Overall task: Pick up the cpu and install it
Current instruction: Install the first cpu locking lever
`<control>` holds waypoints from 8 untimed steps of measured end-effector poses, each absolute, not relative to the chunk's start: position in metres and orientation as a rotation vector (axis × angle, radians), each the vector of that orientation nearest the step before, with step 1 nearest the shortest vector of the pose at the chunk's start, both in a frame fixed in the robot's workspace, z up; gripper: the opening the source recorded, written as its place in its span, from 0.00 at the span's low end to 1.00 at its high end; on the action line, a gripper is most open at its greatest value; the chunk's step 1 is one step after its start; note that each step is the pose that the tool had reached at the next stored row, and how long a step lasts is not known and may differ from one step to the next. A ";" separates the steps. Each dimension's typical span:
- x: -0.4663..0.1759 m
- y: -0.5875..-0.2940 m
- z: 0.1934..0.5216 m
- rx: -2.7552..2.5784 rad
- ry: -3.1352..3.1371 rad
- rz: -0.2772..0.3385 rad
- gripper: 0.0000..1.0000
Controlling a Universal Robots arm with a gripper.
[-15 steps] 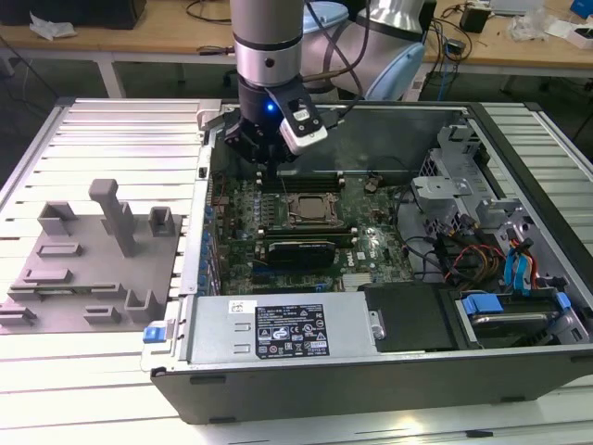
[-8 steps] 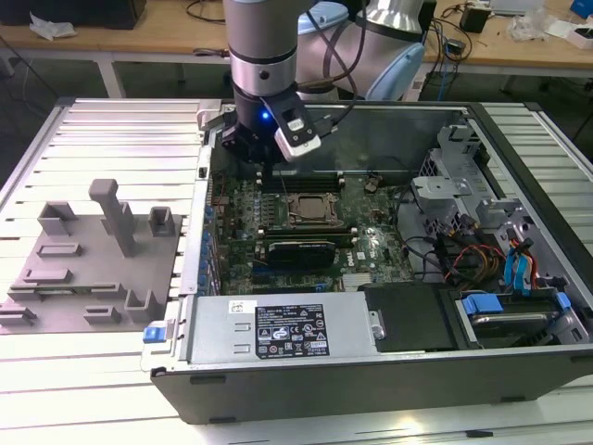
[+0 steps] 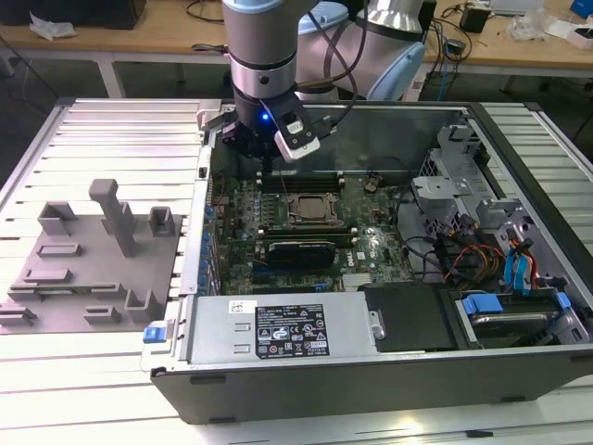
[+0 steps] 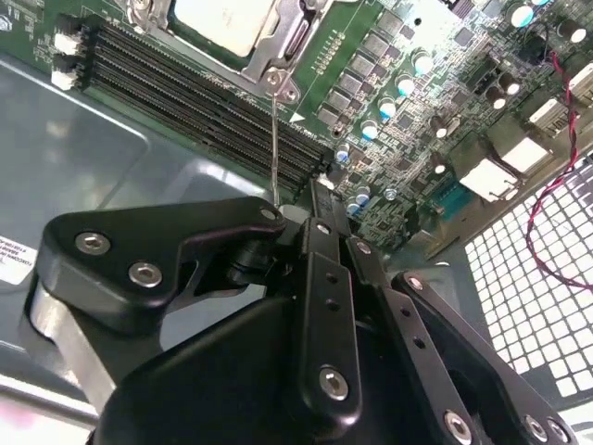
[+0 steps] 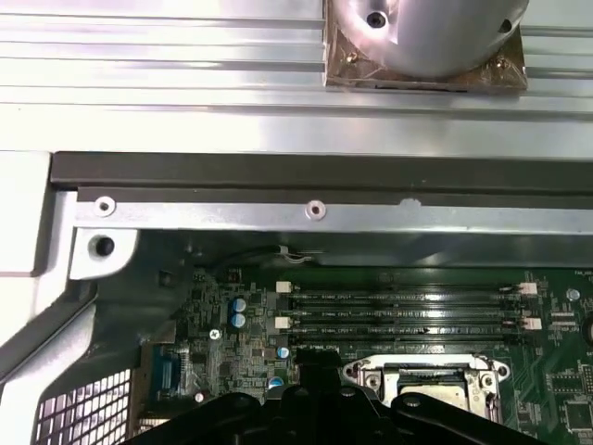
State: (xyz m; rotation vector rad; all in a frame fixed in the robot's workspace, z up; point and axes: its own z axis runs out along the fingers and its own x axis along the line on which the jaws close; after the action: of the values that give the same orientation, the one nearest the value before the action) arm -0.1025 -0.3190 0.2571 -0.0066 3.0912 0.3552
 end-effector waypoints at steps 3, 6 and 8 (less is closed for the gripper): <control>-0.099 -0.319 0.257 -0.006 3.093 0.355 0.11; -0.092 -0.319 0.257 -0.006 3.096 0.356 0.11; -0.087 -0.319 0.257 -0.005 3.099 0.356 0.11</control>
State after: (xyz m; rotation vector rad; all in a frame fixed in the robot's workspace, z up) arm -0.0873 -0.3190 0.2569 -0.0052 3.0994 0.3561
